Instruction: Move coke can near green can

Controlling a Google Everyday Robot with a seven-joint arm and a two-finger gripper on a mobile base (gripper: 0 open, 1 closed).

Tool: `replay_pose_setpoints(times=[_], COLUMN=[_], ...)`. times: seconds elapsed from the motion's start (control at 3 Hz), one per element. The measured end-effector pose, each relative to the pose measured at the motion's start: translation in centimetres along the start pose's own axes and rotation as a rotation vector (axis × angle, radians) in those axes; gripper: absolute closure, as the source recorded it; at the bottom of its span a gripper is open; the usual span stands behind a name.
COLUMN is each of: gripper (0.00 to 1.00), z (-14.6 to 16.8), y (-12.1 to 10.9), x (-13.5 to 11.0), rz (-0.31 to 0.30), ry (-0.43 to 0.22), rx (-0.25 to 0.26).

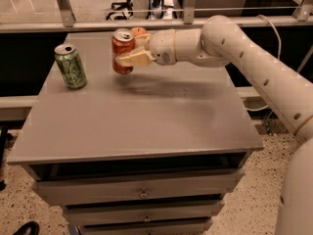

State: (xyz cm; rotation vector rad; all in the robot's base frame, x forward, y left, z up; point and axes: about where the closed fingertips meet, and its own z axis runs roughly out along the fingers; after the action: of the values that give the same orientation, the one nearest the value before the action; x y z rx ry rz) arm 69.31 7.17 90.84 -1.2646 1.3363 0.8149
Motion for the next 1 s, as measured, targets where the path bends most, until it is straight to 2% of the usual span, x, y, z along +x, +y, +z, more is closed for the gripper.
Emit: replay_pose_setpoints(times=[0.67,1.0], gripper=[1.00,1.00], z=[6.9,8.8], y=[1.3,1.8], x=[-0.4,-0.4], rz=[0.013,0.012], ry=[-0.042,-0.035], rx=[-0.161,-0.204])
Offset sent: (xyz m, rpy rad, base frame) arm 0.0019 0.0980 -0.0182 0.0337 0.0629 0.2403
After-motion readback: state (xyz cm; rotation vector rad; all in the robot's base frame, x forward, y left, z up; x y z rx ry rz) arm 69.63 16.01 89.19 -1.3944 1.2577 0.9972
